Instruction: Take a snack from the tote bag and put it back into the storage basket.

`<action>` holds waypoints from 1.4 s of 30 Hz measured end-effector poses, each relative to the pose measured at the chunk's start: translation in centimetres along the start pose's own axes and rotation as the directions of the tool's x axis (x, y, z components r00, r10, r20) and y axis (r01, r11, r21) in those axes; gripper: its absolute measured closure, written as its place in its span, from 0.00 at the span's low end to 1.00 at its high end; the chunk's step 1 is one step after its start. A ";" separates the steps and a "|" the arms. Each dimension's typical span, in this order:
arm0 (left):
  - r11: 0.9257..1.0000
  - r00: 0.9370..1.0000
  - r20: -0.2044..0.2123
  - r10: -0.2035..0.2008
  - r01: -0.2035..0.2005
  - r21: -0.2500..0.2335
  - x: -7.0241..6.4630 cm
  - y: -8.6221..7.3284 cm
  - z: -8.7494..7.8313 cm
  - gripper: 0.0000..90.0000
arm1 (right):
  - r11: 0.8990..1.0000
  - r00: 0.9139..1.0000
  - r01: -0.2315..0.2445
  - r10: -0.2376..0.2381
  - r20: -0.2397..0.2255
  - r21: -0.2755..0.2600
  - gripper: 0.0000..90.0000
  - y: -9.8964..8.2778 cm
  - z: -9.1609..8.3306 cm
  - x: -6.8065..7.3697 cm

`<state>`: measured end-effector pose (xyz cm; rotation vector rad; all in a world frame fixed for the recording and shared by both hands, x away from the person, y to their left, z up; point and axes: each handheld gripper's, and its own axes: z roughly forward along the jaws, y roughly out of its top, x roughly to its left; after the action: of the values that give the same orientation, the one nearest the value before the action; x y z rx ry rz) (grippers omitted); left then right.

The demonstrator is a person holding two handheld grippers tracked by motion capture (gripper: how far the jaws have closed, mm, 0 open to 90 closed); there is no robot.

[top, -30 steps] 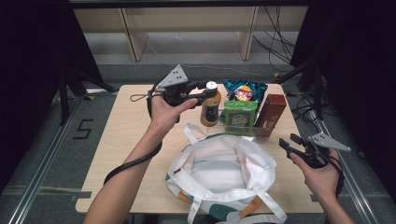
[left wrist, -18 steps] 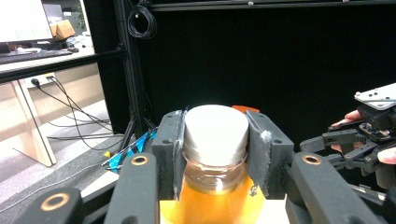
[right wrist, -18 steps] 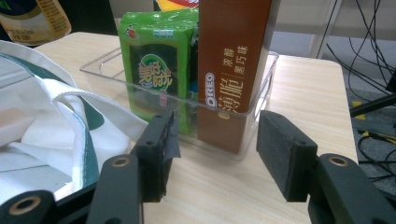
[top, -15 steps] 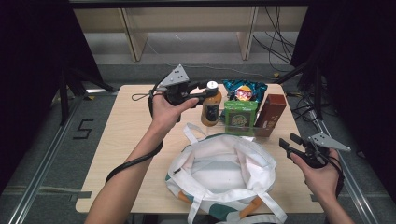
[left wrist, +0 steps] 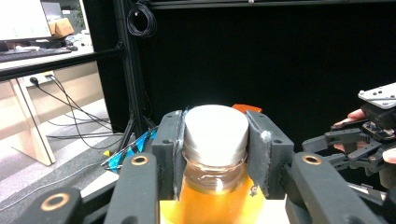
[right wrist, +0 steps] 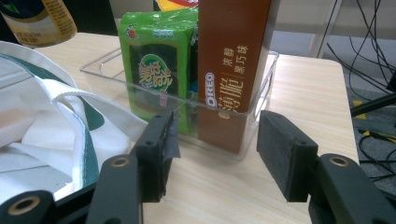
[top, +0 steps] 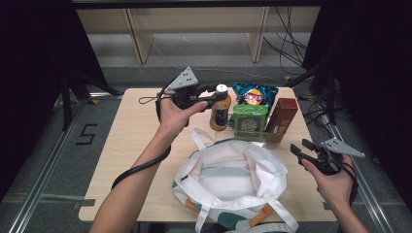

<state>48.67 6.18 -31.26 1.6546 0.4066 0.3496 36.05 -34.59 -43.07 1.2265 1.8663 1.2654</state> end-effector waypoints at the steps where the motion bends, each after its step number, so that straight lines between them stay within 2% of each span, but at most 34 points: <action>1: 1.000 1.000 -0.001 -0.001 0.001 0.000 0.0 0.0 0.0 0.66 | 1.000 1.000 0.005 -0.005 0.000 -0.001 0.53 0.0 0.0 0.0; 9: 1.000 1.000 -0.002 -0.002 0.002 0.005 0.2 -0.1 0.4 0.66 | 1.000 1.000 -0.003 0.003 0.000 0.004 0.53 0.0 0.0 0.0; 12: 1.000 1.000 0.002 -0.004 0.004 0.005 0.3 -0.1 0.5 0.66 | 0.999 0.999 -0.035 0.035 0.006 0.005 0.52 0.0 0.0 0.2; 13: 1.000 1.000 0.002 -0.005 0.005 0.006 0.3 -0.1 0.6 0.66 | 0.999 0.999 -0.038 0.039 0.018 -0.016 0.52 -0.1 0.1 0.3; 17: 1.000 1.000 0.000 -0.005 0.005 0.004 0.3 -0.1 0.7 0.66 | 1.000 1.000 -0.001 0.001 -0.005 -0.001 0.52 0.0 0.0 0.0; 25: 1.000 1.000 -0.003 -0.014 0.014 0.006 0.5 -0.3 1.0 0.66 | 1.000 1.000 -0.013 0.013 -0.003 0.006 0.52 0.0 0.0 0.0; 26: 1.000 1.000 -0.003 -0.014 0.014 0.007 0.6 -0.3 1.1 0.66 | 1.000 1.000 -0.027 0.027 -0.005 0.007 0.52 0.0 0.0 0.2; 28: 1.000 1.000 -0.003 -0.012 0.012 0.011 0.7 -0.4 1.1 0.66 | 1.000 1.000 -0.026 0.026 0.012 0.005 0.52 0.0 0.0 0.1; 31: 1.000 1.000 -0.007 -0.017 0.017 0.013 0.8 -0.6 1.2 0.66 | 1.000 1.000 -0.018 0.018 -0.003 0.008 0.52 -0.1 0.0 0.1; 33: 1.000 1.000 -0.011 -0.014 0.014 0.019 0.8 -0.6 1.2 0.66 | 1.000 1.000 -0.031 0.031 0.007 0.001 0.52 0.0 0.0 0.2; 35: 1.000 1.000 -0.013 -0.016 0.016 0.015 0.9 -0.6 1.3 0.66 | 1.000 1.000 -0.017 0.017 -0.003 0.003 0.52 -0.1 0.0 0.1; 38: 1.000 1.000 -0.011 -0.018 0.018 0.015 1.0 -0.6 1.4 0.66 | 0.999 0.999 -0.036 0.036 0.008 0.008 0.52 0.0 0.0 0.2; 42: 1.000 1.000 -0.016 -0.015 0.016 0.017 1.1 -0.5 1.5 0.66 | 1.000 1.000 -0.028 0.028 0.006 0.000 0.52 0.0 0.0 0.2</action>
<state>50.31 5.45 -31.99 1.6653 0.4352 0.3486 36.01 -34.43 -43.11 1.2588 1.8517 1.2751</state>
